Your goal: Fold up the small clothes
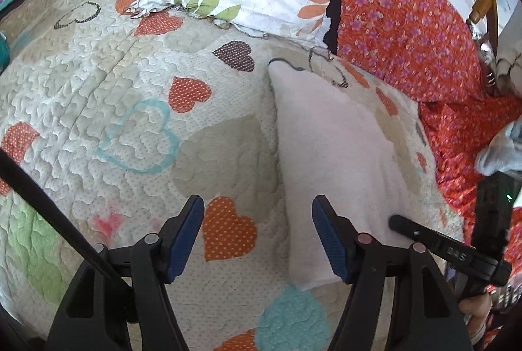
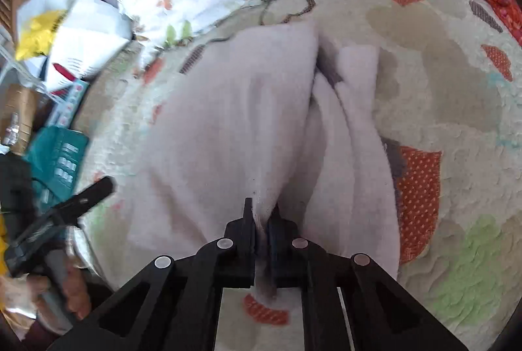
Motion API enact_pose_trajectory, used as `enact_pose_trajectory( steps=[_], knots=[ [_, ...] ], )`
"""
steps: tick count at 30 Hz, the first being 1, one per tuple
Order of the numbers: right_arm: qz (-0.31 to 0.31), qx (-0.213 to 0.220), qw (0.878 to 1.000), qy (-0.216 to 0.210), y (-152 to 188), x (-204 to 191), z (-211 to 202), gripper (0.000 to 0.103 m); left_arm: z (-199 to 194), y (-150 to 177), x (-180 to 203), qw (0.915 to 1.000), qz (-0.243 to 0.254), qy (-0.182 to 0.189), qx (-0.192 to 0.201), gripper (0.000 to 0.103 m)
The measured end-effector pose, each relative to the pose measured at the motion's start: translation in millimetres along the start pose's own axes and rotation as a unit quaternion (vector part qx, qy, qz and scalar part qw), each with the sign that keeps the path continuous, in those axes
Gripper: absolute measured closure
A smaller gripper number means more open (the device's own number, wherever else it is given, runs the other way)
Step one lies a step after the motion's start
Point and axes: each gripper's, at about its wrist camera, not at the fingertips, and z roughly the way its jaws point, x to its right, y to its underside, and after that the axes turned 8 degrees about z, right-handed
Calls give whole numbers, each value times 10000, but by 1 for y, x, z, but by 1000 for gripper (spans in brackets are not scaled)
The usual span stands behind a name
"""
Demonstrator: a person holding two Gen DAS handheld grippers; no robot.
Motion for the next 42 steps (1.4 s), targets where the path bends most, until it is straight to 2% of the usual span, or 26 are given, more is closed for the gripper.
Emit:
enact_pose_trajectory(
  steps=[4,6,8,10,11,12,15,16,17,18,20,22,25,27,28,29,31,33,35,37,39,42],
  knots=[
    [169,342,9985,-405,-6,16,-45,97,4,-9,24,9996,241,115,106,34],
    [285,437,9984,-208,-7,30,-58,97,14,-9,38,9988,469,107,91,33],
    [432,294,9985,132,-4,45,-55,97,35,-5,49,9977,669,-63,-87,33],
    [396,-156,9975,569,1,52,-34,96,61,1,52,9960,719,-203,-484,32],
    [342,-334,9963,708,4,52,-25,96,76,5,50,9942,692,-214,-793,32],
    [317,-484,9949,828,6,52,-18,95,82,8,47,9938,595,-154,-922,32],
    [345,-405,9961,700,-1,51,-27,92,72,5,32,9960,257,177,-838,32],
    [387,-203,9976,536,-8,51,-38,88,66,2,27,9967,194,304,-732,32],
    [441,-41,9980,442,-14,52,-45,74,62,0,23,9972,137,369,-635,31],
    [524,138,9979,364,-19,54,-52,55,60,-3,17,9978,35,411,-515,28],
    [776,537,9953,195,-30,64,-59,36,61,-8,4,9975,-312,577,-281,20],
    [1029,632,9927,24,-44,73,-51,36,73,-12,-4,9939,-579,915,-221,17],
    [1320,489,9900,-94,-58,83,-21,36,93,-17,3,9899,-610,1232,-354,17],
    [1476,262,9877,-448,-62,85,5,36,106,-17,16,9850,-544,1547,-531,17],
    [1528,95,9861,-642,-61,81,19,38,111,-17,23,9825,-471,1670,-674,20],
    [1532,-13,9859,-668,-59,78,29,48,115,-18,32,9803,-329,1771,-805,27],
    [1422,-41,9881,-594,-60,65,34,61,109,-23,44,9854,-46,1525,-762,42],
    [1332,79,9880,-782,-64,54,24,67,95,-33,47,9850,3,1599,-650,50],
    [1326,346,9840,-1134,-67,49,3,68,80,-44,49,9861,81,1590,-478,50],
    [1278,571,9822,-1255,-69,46,-10,68,70,-51,48,9883,195,1472,-356,49],
    [1209,514,9861,-1019,-68,44,-6,67,73,-53,46,9914,238,1204,-449,44],
    [1183,130,9927,-219,-60,50,17,63,97,-38,40,9950,314,391,-860,39]
  ],
)
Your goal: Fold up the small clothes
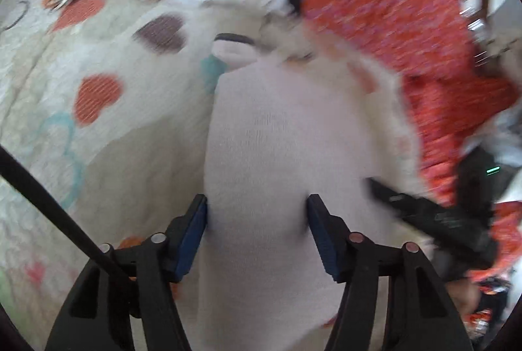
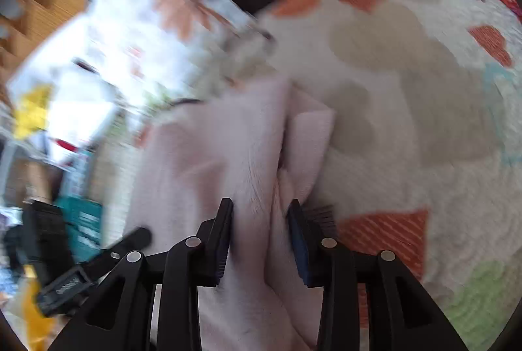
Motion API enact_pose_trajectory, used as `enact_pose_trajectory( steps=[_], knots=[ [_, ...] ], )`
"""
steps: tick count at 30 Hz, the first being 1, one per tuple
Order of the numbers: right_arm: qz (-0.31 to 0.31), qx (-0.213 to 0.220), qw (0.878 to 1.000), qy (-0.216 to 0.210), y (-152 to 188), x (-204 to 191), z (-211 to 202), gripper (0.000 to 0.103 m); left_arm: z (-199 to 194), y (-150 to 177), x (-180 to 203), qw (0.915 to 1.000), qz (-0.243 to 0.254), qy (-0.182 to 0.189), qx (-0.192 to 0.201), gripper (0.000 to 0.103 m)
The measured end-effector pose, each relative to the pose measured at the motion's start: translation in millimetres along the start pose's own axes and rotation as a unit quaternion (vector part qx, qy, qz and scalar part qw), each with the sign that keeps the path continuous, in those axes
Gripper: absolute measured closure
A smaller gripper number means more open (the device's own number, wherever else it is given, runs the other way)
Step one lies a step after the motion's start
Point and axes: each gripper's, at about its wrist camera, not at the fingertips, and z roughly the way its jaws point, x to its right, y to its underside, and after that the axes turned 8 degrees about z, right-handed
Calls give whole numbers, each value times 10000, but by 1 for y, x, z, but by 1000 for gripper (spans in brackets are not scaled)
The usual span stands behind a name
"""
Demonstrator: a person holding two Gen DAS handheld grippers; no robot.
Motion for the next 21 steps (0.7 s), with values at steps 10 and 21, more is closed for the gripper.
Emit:
enact_pose_trajectory(
  steps=[10,21],
  knots=[
    [-522,1136,9907,538,6,-13,-56,61,-85,30,11,9776,653,-1072,1690,21],
    [-996,2132,9716,253,55,-49,-126,53,-219,101,27,9178,928,-1914,3352,0]
  ],
)
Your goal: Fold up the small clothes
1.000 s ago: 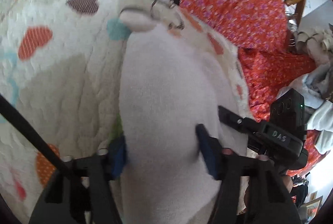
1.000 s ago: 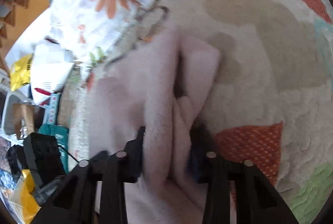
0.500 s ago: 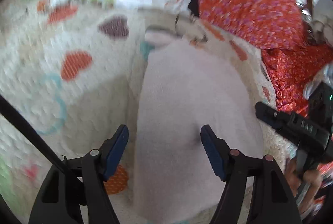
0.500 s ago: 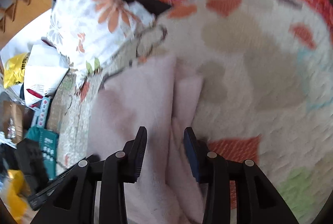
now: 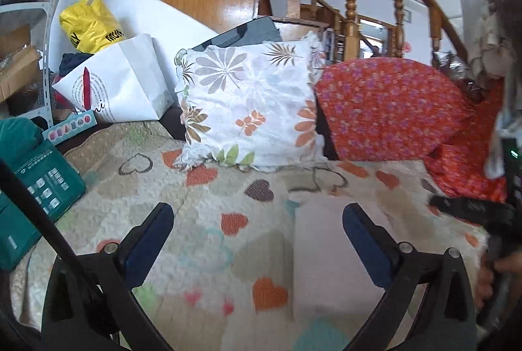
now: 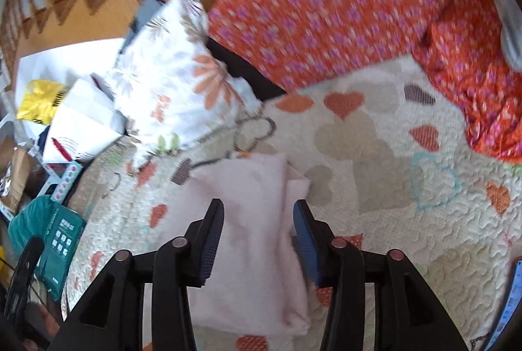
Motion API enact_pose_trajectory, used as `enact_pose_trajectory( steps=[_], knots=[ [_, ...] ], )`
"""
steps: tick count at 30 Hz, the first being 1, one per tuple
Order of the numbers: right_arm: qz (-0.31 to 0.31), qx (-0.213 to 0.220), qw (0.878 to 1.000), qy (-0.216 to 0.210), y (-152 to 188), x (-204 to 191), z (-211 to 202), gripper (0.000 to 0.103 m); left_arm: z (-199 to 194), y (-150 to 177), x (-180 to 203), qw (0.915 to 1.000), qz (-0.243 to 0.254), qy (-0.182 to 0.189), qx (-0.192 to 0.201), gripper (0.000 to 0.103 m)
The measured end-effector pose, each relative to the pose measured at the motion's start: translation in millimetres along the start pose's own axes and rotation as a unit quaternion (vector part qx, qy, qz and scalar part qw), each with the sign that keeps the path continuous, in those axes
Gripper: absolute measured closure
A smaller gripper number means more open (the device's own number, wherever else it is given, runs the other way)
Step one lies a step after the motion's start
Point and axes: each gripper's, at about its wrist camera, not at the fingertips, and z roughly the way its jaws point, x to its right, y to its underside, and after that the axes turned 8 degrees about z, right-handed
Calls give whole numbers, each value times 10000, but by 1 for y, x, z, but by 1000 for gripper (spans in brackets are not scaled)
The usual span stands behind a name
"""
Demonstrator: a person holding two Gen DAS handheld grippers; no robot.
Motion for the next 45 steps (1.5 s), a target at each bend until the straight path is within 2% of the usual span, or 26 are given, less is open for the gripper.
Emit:
enact_pose_trajectory(
  steps=[6,9,12,15,18,24,26,30,32,36,39,42,45],
  knots=[
    [-446,417,9979,-212,10,-34,-34,50,-84,8,-6,9985,-52,-537,104,0],
    [-551,549,9961,-405,14,-46,-52,47,-101,3,-5,9983,-338,-436,171,0],
    [-746,797,9934,-347,26,-54,-73,40,-106,-2,-1,9973,-686,-89,239,0],
    [-702,863,9937,-135,49,-48,-86,37,-104,-1,3,9964,-832,164,66,0],
    [-586,649,9961,109,77,-35,-87,37,-100,4,5,9966,-794,237,-19,0],
    [-452,298,9940,947,114,-23,-71,37,-85,21,0,9973,-598,386,-159,0],
    [-451,257,9893,1367,126,-21,-68,37,-81,29,-6,9971,-571,491,-141,0],
    [-400,391,9690,2405,167,-22,-74,36,-80,35,-19,9974,-273,661,-67,0],
    [-393,303,9626,2662,191,-27,-74,33,-78,37,-27,9978,-90,650,-99,0],
    [-596,-176,9564,2855,217,-45,-64,33,-66,36,-43,9978,123,607,-243,0],
    [-981,-207,9520,2892,229,-68,-67,33,-62,27,-56,9978,82,643,-154,0],
    [-1275,-48,9487,2891,230,-89,-64,33,-63,17,-66,9977,172,661,-16,0],
    [-1321,-191,9460,2953,230,-93,-57,33,-65,6,-75,9990,219,343,193,0]
  ],
)
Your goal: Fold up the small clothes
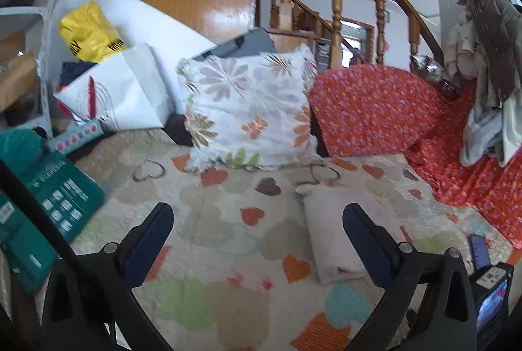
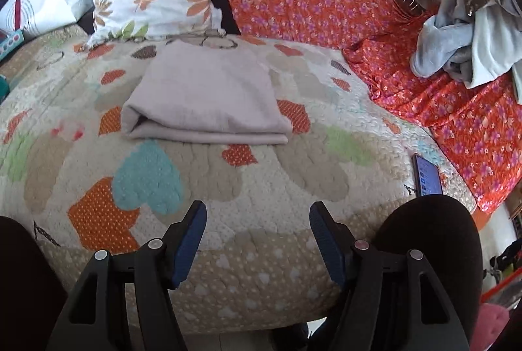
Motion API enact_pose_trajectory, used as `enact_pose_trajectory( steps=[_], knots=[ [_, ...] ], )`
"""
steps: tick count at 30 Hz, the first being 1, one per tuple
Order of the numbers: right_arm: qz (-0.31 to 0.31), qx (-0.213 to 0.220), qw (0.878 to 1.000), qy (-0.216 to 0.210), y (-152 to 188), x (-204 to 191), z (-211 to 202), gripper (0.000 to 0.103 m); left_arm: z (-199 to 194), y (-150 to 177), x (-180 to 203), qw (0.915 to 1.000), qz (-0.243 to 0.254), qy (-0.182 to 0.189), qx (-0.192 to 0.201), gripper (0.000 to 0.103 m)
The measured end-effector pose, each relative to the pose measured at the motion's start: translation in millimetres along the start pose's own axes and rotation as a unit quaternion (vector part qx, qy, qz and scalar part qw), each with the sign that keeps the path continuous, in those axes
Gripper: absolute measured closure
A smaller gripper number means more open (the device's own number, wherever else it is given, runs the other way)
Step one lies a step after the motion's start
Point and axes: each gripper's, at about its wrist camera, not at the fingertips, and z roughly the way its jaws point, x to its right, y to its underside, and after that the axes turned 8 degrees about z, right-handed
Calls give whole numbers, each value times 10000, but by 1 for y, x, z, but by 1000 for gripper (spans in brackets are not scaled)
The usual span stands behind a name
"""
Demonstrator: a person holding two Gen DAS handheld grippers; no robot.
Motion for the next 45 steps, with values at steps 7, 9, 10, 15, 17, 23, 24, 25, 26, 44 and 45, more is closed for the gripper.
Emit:
enact_pose_trajectory(
  steps=[7,9,10,15,17,23,24,25,26,44,45],
  knots=[
    [315,-2,9995,-28,-19,19,1,33,16,-10,-9,9957,-114,-904,-146,0],
    [422,-40,9990,-147,-27,25,8,33,16,-4,-6,9948,-206,-975,-188,0],
    [433,-53,9988,-231,-33,27,13,33,14,0,-4,9947,-240,-990,-173,0],
    [428,-183,9956,-817,-60,27,40,32,25,20,13,9930,-205,-1058,-493,0],
    [407,-241,9932,-1061,-68,24,52,32,26,26,20,9902,-265,-1242,-586,0],
    [-24,23,9905,-1373,-81,22,77,32,33,41,34,9812,-463,-1575,-1017,0],
    [-75,55,9902,-1395,-81,23,80,32,37,43,38,9798,-457,-1587,-1129,0],
    [-117,94,9896,-1434,-80,25,82,32,40,43,40,9787,-446,-1607,-1198,0],
    [-145,130,9889,-1474,-78,29,84,32,46,45,44,9767,-438,-1623,-1333,0],
    [570,195,9886,-1378,-54,76,96,26,126,104,102,9496,-853,-409,-2989,0],
    [602,164,9891,-1332,-53,77,98,26,127,106,106,9488,-832,-386,-3024,0]
  ],
)
